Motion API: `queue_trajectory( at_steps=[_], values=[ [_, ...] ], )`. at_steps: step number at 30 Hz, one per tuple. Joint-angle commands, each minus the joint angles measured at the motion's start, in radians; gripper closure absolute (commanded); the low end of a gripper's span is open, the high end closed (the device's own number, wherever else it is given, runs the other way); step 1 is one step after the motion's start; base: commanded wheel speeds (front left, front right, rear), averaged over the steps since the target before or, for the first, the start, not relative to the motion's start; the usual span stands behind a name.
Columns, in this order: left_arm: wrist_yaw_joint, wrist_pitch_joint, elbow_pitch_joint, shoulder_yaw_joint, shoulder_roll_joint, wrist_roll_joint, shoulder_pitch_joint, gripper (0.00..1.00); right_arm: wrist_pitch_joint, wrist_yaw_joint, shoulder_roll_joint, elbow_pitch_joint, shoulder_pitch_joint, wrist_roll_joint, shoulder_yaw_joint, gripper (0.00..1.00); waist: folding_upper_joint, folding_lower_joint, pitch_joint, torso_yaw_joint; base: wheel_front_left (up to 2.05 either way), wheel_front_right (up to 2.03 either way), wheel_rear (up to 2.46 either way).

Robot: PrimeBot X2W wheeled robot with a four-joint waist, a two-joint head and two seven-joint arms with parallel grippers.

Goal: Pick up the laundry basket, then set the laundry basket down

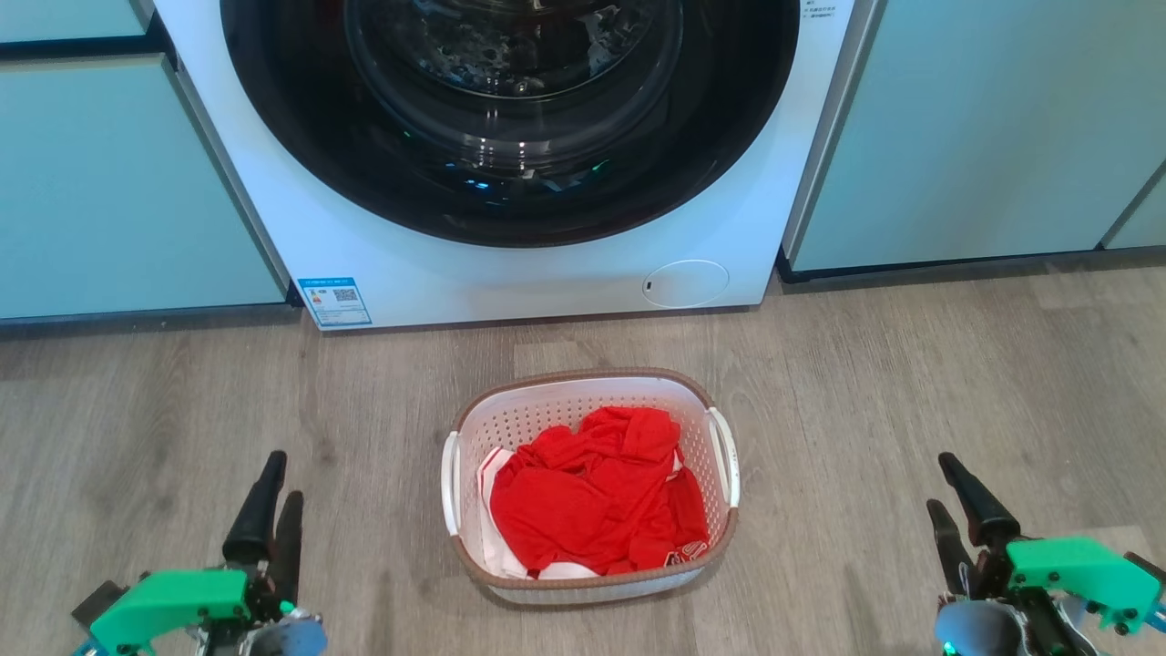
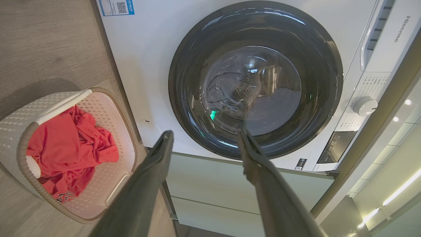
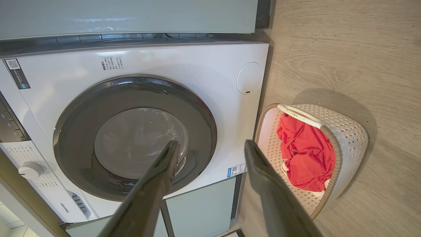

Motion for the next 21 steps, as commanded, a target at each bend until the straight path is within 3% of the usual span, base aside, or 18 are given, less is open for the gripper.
queue_trajectory(
  at_steps=[1,9,21],
  values=[
    [-0.001,-0.015,-0.043,-0.003,0.010,0.017,-0.045,0.00,-0.012,0.000,-0.006,-0.034,-0.037,-0.018,0.005,0.00,-0.0001,0.0000,0.000,0.000,0.00,0.00,0.00],
    [0.002,-0.035,-0.066,-0.003,0.011,0.071,-0.044,0.00,-0.033,0.000,-0.007,-0.040,-0.042,-0.071,0.010,0.00,-0.0001,0.0000,0.000,-0.001,0.00,0.00,0.00],
    [0.029,-0.071,-0.122,-0.024,0.013,0.253,-0.046,0.00,-0.068,0.000,-0.008,-0.075,-0.051,-0.221,0.017,0.00,-0.0001,0.0000,0.003,-0.002,0.00,0.00,0.00]
  ],
)
